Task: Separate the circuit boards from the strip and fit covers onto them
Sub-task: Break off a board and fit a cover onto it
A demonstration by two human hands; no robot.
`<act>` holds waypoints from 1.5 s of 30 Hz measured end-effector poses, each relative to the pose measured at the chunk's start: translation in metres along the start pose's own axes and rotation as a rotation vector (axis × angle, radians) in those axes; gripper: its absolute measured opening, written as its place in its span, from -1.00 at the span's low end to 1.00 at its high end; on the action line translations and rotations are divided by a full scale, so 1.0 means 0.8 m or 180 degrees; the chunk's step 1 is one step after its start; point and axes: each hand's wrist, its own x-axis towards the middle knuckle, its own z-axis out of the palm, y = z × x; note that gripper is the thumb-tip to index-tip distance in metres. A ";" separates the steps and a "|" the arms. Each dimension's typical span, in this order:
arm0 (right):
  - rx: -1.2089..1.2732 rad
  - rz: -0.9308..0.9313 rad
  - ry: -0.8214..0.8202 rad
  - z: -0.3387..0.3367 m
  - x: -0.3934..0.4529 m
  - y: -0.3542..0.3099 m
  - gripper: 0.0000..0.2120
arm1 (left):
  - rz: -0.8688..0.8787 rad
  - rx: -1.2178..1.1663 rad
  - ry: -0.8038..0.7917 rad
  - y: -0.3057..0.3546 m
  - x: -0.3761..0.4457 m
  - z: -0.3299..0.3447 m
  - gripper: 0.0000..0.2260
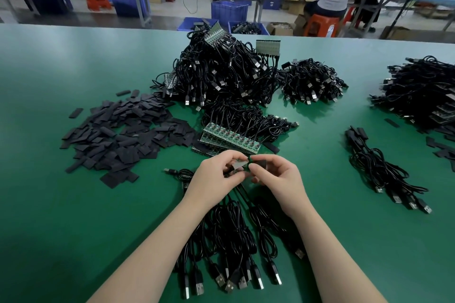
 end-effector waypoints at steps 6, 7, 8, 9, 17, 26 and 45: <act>0.0159 0.0062 0.0022 -0.003 -0.002 -0.003 -0.87 | 0.0131 0.0029 0.0090 -0.004 0.002 0.000 -0.73; 0.0195 0.0064 0.0040 -0.003 -0.002 -0.003 -0.88 | 0.0135 0.0043 0.0103 -0.004 0.002 0.000 -0.72; 0.0230 0.0061 0.0047 -0.004 -0.002 -0.003 -0.87 | 0.0144 0.0046 0.0109 -0.003 0.001 0.000 -0.71; 0.0249 0.0049 0.0043 -0.004 -0.002 -0.004 -0.85 | 0.0161 0.0036 0.0107 -0.003 0.001 0.000 -0.70; 0.0208 -0.0006 -0.0262 -0.004 -0.002 -0.004 -0.73 | 0.0177 -0.0084 0.0150 -0.004 0.001 -0.001 -0.76; -0.0035 -0.0147 -0.0185 -0.004 -0.002 -0.004 -0.75 | 0.0115 -0.0129 0.0122 -0.001 0.002 -0.001 -0.80; 0.0390 -0.0036 0.0204 -0.009 0.003 0.007 -0.93 | 0.0110 0.0112 0.0082 0.007 -0.005 -0.001 -0.65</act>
